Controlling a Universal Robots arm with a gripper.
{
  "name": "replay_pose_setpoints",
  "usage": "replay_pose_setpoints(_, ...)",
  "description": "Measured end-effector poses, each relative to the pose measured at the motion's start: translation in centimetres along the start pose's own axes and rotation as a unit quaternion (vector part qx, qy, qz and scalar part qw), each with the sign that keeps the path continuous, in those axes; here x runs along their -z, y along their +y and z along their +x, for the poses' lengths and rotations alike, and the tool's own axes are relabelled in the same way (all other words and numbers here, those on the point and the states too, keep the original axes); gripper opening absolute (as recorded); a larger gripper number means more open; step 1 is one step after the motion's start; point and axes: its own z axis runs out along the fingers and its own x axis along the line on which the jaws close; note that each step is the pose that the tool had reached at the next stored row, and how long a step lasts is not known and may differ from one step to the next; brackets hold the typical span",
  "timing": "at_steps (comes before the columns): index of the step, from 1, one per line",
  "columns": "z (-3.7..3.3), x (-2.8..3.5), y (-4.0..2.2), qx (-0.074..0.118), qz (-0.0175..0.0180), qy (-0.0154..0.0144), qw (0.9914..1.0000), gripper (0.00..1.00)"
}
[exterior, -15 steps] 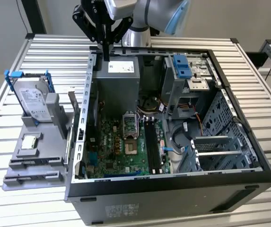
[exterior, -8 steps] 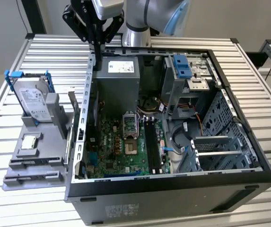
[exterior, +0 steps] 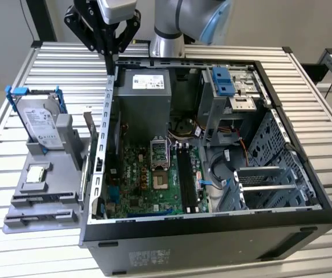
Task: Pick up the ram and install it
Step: 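Reach for the ram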
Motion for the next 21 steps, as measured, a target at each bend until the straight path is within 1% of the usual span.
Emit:
replay_pose_setpoints(11,2.58,0.06,-0.18,0.000,0.0000,0.0000,1.00000,0.00)
replay_pose_setpoints(21,5.08,0.12,-0.36,0.000,0.0000,0.0000,1.00000,0.00)
